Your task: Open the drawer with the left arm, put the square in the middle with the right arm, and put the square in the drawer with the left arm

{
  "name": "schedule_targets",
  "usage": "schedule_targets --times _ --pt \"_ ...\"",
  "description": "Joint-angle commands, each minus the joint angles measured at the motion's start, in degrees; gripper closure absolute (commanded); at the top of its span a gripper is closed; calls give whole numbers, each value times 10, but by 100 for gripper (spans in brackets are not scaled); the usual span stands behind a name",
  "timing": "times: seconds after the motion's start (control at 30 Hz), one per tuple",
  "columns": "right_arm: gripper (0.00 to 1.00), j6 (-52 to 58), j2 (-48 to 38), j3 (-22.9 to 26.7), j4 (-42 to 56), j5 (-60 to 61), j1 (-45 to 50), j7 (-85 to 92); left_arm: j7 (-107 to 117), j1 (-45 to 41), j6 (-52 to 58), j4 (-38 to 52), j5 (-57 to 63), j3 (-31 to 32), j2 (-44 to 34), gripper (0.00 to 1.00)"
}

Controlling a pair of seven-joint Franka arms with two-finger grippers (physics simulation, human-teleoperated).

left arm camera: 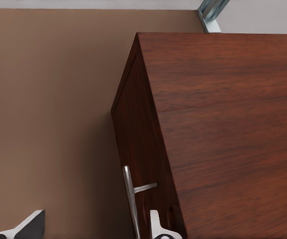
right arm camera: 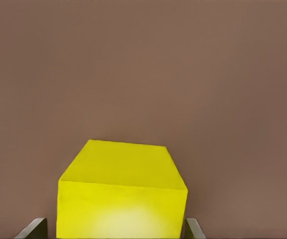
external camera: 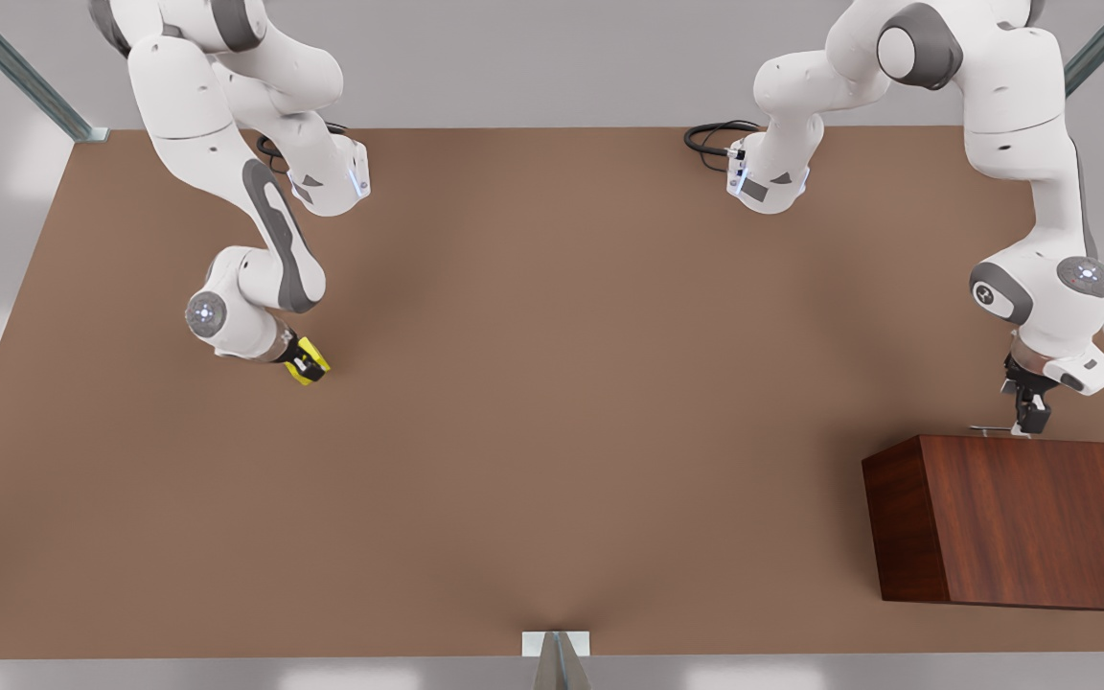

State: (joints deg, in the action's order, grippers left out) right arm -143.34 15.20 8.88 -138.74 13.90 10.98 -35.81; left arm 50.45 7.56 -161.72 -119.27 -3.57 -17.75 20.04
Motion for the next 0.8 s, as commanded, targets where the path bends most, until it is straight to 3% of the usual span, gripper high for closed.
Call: schedule_targets --times 0.0,0.07,0.23,0.6,0.63,0.7,0.77 --pt "0 0 0 0 0 0 0 0 0 0 1 0 1 0 0 0" --pt "2 0 4 0 1 -3 -1 1 0 0 3 -1 1 1 0 0" --pt "33 -10 11 0 0 -5 -3 5 0 0 6 -3 1 0 4 0" --pt "36 -3 -25 0 27 -6 -1 8 0 0 62 -12 1 0 -18 0" --pt "36 47 -31 -1 64 -6 0 8 -1 0 62 -12 1 0 -19 0" --pt "36 156 -24 -26 168 -4 1 -14 -4 0 63 -12 1 0 -19 0" --pt "36 176 -22 -105 218 -4 0 -139 -6 1 76 -12 2 -1 -23 0"
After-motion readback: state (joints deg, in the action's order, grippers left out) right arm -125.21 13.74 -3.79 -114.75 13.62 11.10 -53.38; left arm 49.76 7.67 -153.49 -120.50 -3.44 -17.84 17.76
